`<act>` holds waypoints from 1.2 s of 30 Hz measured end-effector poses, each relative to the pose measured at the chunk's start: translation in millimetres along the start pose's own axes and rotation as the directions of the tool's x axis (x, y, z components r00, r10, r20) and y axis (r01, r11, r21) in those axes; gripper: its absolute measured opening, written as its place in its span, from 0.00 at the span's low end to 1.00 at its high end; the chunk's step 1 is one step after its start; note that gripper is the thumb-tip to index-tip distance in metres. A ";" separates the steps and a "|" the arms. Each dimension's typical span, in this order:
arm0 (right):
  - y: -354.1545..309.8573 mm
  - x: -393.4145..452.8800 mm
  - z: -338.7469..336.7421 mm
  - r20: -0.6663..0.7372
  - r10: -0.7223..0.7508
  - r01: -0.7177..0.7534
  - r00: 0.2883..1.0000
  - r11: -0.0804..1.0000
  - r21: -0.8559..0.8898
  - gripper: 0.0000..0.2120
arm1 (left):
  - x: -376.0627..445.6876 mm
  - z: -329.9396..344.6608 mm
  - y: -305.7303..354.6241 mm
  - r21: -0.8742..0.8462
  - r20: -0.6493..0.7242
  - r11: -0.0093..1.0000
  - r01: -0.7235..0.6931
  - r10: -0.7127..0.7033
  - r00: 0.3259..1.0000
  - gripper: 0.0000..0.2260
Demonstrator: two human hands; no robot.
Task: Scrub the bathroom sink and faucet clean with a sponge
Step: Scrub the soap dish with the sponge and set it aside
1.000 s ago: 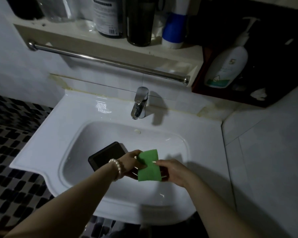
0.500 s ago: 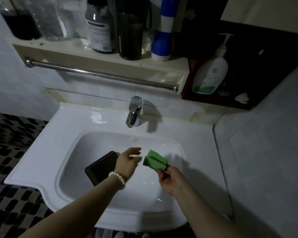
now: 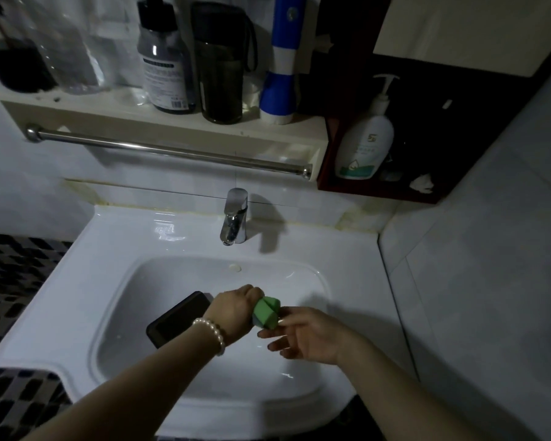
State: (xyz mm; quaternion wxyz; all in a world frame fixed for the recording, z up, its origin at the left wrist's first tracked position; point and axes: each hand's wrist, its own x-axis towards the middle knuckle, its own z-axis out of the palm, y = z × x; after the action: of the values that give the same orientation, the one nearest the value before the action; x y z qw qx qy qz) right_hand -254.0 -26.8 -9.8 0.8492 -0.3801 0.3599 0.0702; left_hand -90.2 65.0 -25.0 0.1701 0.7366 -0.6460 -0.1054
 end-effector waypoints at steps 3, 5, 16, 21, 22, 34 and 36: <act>-7.4 -2.6 -16.3 0.039 0.087 -0.092 0.995 0.980 0.174 0.25 | 3.4 -5.3 2.5 0.154 -0.089 0.955 -0.253 0.268 0.959 0.17; -13.8 -0.4 -16.8 0.147 0.147 -0.166 0.978 0.978 0.123 0.37 | 7.7 -9.6 11.1 0.298 -0.081 0.883 -0.362 0.402 0.912 0.15; -44.4 20.5 37.4 -0.305 -0.029 -0.289 0.952 0.241 -0.926 0.12 | 32.8 -24.1 29.4 0.466 0.370 0.864 -0.190 0.004 0.929 0.07; -46.7 22.4 34.7 0.066 -0.542 -0.231 0.838 -0.462 -0.856 0.04 | 52.2 -27.0 29.0 0.133 0.526 0.954 0.270 -0.299 0.797 0.03; -51.0 21.8 31.7 0.156 -0.558 -0.202 0.815 -0.525 -0.827 0.07 | 54.2 -28.2 27.6 0.042 0.561 0.926 0.374 -0.332 0.758 0.03; -77.7 30.4 28.0 0.610 -0.575 -0.088 0.545 -0.763 -0.640 0.14 | 48.6 -40.9 18.1 -0.448 0.864 0.262 0.855 -0.119 0.489 0.16; -75.8 34.8 28.8 0.429 -0.544 -0.153 0.721 -0.729 -0.667 0.10 | 51.9 -38.5 17.6 -0.414 0.796 0.421 0.807 -0.261 0.546 0.12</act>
State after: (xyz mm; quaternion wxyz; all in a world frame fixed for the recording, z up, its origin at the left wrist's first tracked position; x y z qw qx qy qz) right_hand -182.7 -65.3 25.2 -0.1189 -0.9879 0.0992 -0.0076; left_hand -84.4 16.2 20.7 0.1871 0.6888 -0.2603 -0.6503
